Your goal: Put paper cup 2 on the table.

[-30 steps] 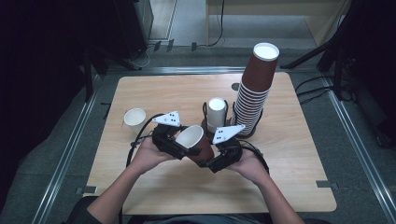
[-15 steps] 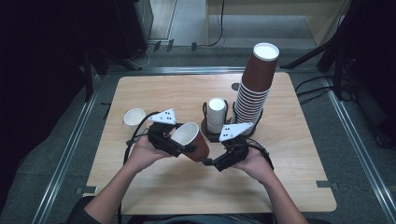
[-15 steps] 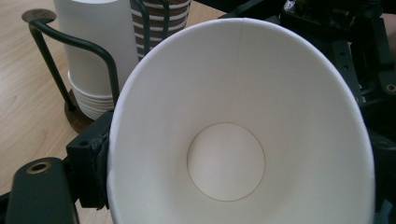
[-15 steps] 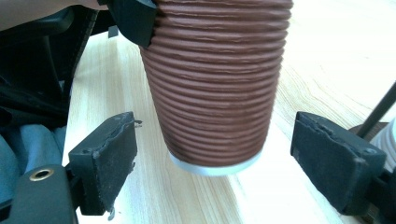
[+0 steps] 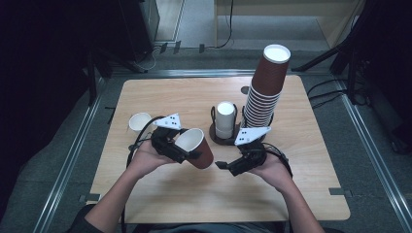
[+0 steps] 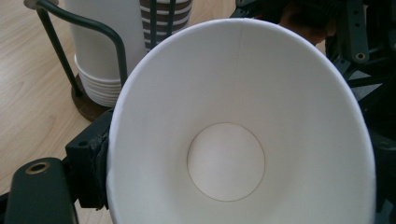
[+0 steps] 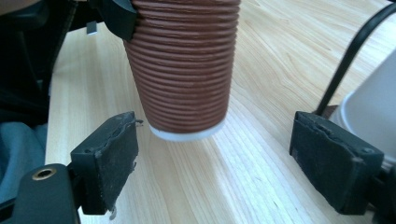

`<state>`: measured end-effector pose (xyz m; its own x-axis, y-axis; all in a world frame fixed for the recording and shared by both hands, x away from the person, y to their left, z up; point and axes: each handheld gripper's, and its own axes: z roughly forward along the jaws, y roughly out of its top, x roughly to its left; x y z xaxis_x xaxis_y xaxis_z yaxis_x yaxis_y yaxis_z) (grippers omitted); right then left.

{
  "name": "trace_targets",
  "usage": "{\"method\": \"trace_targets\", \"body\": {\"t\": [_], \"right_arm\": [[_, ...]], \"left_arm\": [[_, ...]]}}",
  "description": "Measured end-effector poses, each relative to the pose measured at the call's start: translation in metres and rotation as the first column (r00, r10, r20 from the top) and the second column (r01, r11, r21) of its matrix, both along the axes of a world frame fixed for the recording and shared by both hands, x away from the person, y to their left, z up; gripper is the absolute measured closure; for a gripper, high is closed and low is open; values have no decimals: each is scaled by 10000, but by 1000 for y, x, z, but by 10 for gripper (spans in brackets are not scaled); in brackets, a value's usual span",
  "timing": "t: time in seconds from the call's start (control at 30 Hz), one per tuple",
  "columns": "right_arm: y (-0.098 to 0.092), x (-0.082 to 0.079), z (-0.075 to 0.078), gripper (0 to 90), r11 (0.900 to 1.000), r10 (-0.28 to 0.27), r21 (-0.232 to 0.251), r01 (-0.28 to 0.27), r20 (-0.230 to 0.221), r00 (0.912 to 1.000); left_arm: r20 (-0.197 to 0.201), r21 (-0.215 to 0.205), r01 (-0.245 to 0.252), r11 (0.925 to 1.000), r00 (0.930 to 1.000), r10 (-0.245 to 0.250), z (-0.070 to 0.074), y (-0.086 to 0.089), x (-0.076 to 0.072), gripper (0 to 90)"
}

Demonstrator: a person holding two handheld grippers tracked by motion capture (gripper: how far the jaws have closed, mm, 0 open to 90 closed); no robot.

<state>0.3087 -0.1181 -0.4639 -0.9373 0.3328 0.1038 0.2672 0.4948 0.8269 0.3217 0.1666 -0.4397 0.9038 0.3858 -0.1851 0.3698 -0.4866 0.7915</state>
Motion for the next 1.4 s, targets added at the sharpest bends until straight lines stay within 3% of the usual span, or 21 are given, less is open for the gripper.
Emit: {"method": "trace_targets", "body": {"t": [0.47,0.6,1.4], "right_arm": [[-15,-3,-6,157,9974,-675,-274,674,-24,9977],[-14,2,-8,157,9951,-927,-364,918,-224,9954],[-7,14,-10,157,9976,-421,-555,412,-148,9990]], "left_arm": [[35,439,46,9990,10000,-48,-8,12,-3,105],[6,626,-5,9980,10000,4,-11,16,-3,106],[-57,674,-940,9933,9955,946,-15,65,-7,102]]}}
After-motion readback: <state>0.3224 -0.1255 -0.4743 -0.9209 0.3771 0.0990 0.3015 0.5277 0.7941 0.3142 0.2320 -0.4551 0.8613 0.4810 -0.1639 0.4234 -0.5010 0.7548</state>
